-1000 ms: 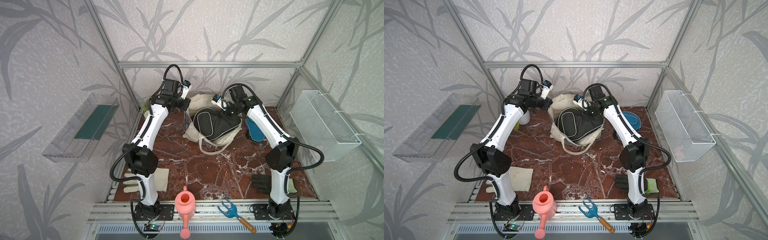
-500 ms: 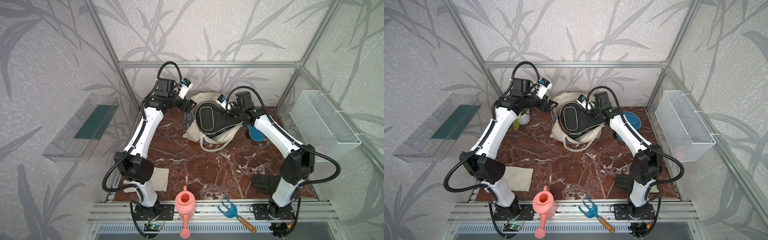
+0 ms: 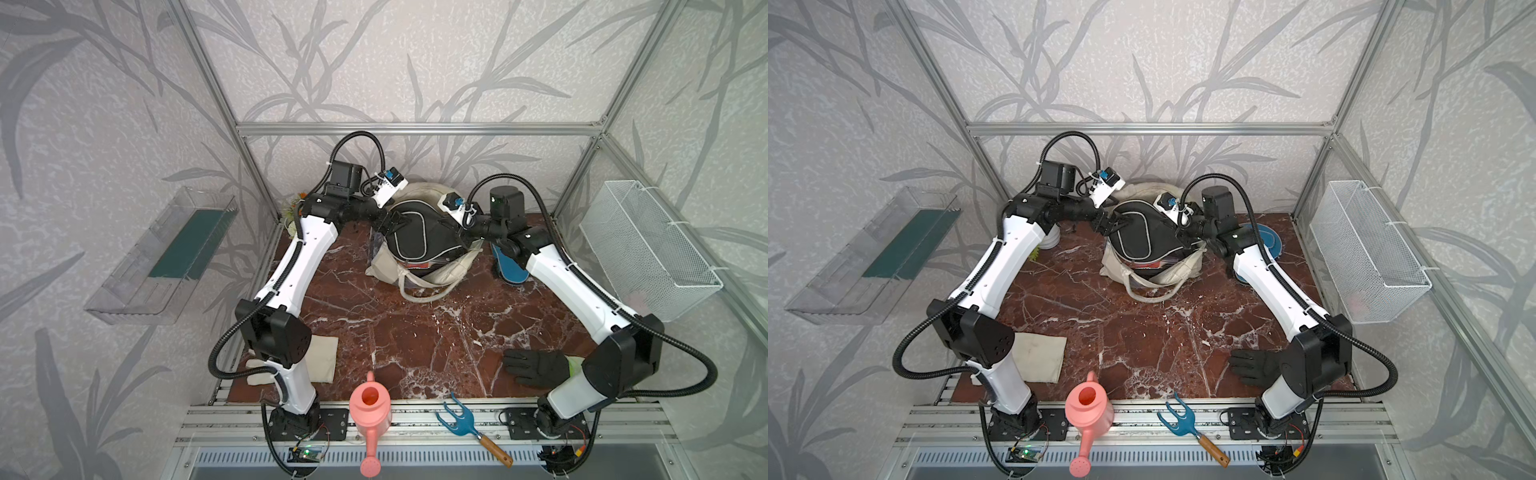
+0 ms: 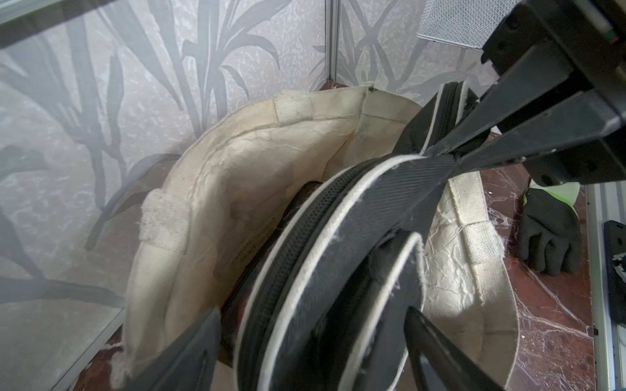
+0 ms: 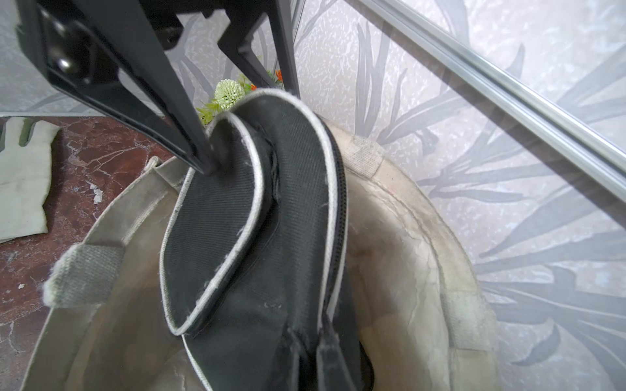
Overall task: Remove the ping pong set from the canvas bag
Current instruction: Pick up the ping pong set from the canvas bag.
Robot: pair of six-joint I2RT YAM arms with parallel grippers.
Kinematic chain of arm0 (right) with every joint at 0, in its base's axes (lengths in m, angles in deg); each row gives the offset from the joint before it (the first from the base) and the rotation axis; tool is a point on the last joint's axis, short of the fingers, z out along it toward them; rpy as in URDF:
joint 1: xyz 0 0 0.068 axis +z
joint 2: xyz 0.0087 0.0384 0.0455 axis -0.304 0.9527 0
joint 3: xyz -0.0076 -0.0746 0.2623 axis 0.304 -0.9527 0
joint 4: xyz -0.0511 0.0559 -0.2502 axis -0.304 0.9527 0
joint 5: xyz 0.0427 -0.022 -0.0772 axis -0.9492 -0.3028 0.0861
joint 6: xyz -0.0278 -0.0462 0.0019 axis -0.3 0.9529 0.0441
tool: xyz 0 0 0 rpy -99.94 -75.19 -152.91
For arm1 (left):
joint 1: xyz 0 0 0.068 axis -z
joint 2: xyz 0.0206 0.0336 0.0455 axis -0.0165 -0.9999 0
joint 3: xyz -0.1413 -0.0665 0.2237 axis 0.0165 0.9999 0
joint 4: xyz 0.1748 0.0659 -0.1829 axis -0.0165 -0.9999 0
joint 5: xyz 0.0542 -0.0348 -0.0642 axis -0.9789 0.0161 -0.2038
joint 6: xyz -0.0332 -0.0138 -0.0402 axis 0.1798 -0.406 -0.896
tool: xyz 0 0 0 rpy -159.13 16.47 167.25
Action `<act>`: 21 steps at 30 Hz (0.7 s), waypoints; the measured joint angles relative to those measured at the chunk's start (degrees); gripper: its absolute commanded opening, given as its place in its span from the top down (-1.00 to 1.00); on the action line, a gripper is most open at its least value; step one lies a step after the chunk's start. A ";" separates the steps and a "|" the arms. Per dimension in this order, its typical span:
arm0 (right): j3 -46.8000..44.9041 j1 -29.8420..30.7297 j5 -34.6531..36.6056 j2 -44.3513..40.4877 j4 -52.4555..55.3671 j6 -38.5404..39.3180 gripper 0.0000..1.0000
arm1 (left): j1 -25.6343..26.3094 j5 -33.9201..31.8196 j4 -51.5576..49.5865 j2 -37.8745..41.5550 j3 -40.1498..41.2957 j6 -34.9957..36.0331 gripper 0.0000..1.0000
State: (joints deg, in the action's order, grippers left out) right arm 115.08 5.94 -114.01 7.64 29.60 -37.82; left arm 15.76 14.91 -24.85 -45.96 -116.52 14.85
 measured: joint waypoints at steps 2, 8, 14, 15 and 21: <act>-0.04 0.00 -0.09 -0.09 -0.04 0.39 1.00 | 0.20 1.01 -0.09 -1.05 -0.07 0.74 -0.63; -0.04 0.04 -0.02 -0.09 0.02 0.74 1.00 | 0.35 4.85 -3.17 -4.61 -2.58 3.21 0.79; 0.48 -0.83 0.37 -0.09 0.94 1.95 0.99 | 0.26 8.98 -6.54 -4.92 -3.52 5.68 1.00; 0.81 -0.81 0.37 -0.09 1.75 1.99 0.85 | 0.26 9.05 -6.69 -4.92 -3.52 5.86 1.00; 10.21 -0.68 -0.35 0.09 12.46 2.67 -0.99 | 1.20 5.95 -4.96 -3.41 -0.96 6.95 1.00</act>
State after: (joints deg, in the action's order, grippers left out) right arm 125.29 5.27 -114.36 7.73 42.06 -35.15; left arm 16.97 20.86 -29.82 -49.37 -117.48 21.80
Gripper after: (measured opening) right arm 0.663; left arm 0.169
